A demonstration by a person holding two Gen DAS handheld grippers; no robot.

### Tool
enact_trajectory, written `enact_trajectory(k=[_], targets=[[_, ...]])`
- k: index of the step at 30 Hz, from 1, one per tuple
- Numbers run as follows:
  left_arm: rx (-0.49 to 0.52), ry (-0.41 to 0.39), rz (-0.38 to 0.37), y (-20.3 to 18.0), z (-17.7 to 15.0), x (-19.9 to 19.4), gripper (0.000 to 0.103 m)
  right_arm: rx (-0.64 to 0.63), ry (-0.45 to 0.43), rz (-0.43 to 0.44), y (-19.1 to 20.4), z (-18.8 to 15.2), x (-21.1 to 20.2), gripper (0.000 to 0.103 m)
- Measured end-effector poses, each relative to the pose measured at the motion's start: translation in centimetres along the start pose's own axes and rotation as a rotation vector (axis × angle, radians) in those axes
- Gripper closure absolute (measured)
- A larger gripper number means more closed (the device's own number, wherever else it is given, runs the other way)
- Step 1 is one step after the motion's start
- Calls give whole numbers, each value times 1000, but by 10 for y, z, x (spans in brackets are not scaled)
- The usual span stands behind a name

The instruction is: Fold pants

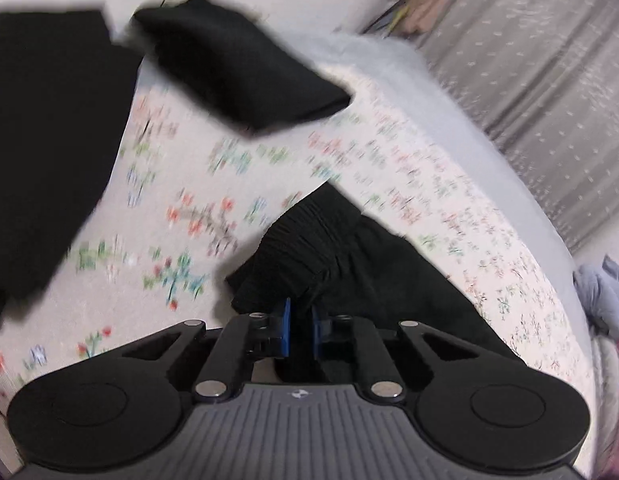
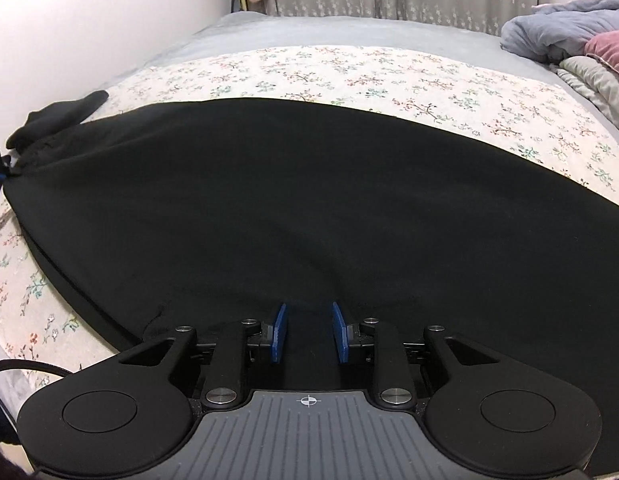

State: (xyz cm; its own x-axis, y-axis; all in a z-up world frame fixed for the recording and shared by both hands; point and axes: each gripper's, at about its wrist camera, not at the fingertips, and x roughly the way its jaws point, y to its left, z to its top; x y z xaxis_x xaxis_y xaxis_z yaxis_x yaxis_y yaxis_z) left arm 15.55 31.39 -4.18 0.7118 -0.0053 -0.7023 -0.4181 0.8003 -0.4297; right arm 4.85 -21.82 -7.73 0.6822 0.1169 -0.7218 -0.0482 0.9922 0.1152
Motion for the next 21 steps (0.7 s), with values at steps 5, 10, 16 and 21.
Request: enact_trajectory(k=[5, 10, 16, 21], targets=[[75, 110, 114, -1, -9, 27, 97, -18, 0, -20, 4, -4, 2, 78], [-42, 81, 123, 15, 5, 16, 66, -8, 17, -10, 3, 0, 2, 77], [-217, -170, 125, 10, 7, -44, 65, 91, -53, 103, -14, 23, -21, 50], [11, -53, -107, -82, -27, -22, 65, 131, -100, 161, -20, 66, -18, 39]])
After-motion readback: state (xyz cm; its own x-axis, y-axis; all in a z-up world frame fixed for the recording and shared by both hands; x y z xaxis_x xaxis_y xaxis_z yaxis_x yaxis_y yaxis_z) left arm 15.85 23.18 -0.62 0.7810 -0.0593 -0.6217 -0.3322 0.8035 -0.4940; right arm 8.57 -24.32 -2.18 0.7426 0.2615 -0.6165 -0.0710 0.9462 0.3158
